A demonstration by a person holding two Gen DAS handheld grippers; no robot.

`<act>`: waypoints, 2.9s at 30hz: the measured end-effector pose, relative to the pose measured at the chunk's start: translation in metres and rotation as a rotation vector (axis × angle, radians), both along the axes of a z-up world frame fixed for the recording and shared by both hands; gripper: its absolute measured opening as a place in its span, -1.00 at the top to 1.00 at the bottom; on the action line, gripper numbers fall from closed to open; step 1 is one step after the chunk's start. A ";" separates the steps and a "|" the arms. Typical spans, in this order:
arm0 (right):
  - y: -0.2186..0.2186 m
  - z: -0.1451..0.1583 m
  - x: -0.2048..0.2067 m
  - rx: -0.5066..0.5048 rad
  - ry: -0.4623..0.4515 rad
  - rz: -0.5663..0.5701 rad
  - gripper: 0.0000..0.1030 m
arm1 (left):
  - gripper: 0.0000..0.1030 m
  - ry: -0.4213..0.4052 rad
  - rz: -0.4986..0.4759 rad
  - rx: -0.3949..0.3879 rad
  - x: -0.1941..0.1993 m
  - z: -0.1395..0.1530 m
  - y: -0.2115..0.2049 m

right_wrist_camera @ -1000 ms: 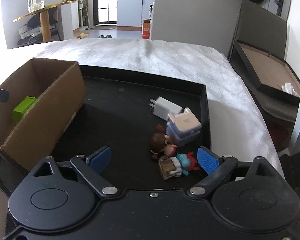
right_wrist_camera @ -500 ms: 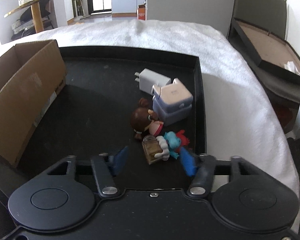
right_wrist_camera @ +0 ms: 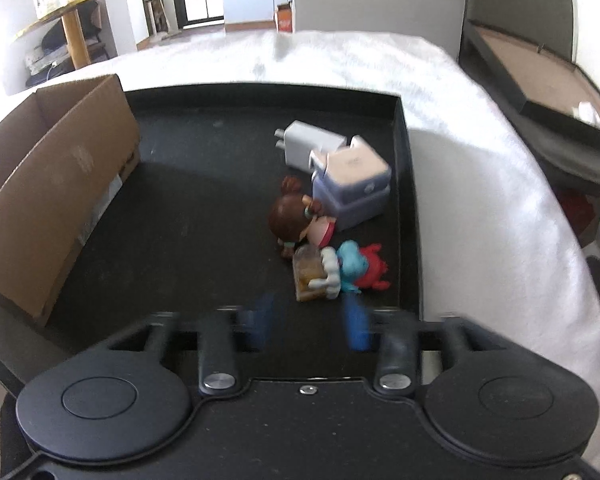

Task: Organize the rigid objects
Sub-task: 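Lower the right gripper onto the perfume bottle and blue doll and grasp, then carry the perfume bottle and blue doll with the right gripper into the box and release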

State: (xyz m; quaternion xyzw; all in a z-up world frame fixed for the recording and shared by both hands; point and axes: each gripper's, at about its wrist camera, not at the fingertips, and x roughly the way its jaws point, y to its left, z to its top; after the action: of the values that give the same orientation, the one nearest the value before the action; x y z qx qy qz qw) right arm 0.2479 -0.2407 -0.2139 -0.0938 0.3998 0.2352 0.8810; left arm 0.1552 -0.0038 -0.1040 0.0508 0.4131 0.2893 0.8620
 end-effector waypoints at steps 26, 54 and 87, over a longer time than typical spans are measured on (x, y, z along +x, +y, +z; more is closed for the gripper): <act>0.014 -0.012 0.036 -0.083 0.023 -0.027 -0.15 | -0.90 -0.011 0.012 -0.027 0.002 -0.003 0.009; 0.040 0.045 0.002 -0.054 -0.141 0.036 -0.13 | -0.90 -0.080 0.045 -0.078 -0.016 0.001 0.027; 0.133 0.090 -0.044 -0.031 -0.331 0.265 -0.13 | 0.53 -0.150 0.023 -0.240 -0.039 -0.012 0.063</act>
State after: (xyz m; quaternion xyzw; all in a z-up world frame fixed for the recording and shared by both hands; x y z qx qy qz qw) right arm 0.2040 -0.1075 -0.1238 -0.1963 0.2373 0.3241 0.8945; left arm 0.1158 0.0589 -0.1161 -0.0794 0.3796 0.2507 0.8870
